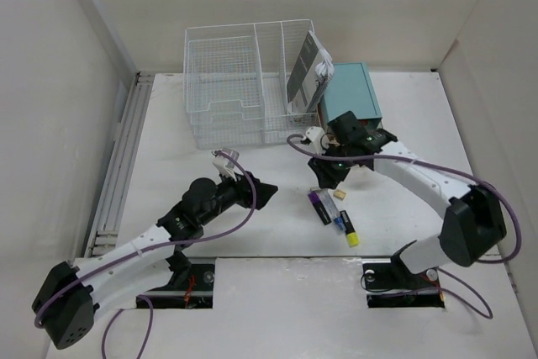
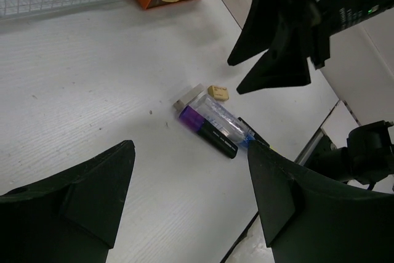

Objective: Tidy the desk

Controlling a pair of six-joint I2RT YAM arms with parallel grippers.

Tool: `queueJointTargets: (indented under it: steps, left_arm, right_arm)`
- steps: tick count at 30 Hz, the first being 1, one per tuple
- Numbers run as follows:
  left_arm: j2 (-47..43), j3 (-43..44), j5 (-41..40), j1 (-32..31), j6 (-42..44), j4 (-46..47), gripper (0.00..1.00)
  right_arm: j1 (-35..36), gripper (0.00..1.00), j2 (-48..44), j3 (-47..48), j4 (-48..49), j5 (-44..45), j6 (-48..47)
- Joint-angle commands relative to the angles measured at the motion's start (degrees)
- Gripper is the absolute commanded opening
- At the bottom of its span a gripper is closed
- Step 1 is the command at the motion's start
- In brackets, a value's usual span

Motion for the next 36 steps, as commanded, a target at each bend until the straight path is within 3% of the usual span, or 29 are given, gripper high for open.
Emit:
queueJointTargets:
  steps: [1, 6, 9, 17, 36]
  left_arm:
    - [-1.7, 1.2, -0.5, 0.3, 0.0, 1.0, 0.71]
    - [-2.2, 0.7, -1.0, 0.3, 0.0, 1.0, 0.71]
    - [-3.5, 0.1, -1.0, 0.3, 0.0, 0.3, 0.71]
    - [-4.7, -1.0, -1.6, 0.3, 0.0, 0.3, 0.71]
    - [-5.4, -2.1, -2.1, 0.3, 1.0, 1.0, 0.71]
  right_arm:
    - [0.9, 0.52, 3.0, 5.3, -8.0, 5.9, 1.1]
    - [0.9, 0.57, 9.1, 9.9, -14.3, 7.7, 1.1]
    - [2.0, 0.71, 10.9, 11.8, -17.0, 11.3, 0.5]
    - [3.8, 0.66, 17.8, 14.9, -25.7, 9.6, -4.0]
    - [7.4, 0.69, 24.3, 13.3, -22.0, 9.9, -3.3]
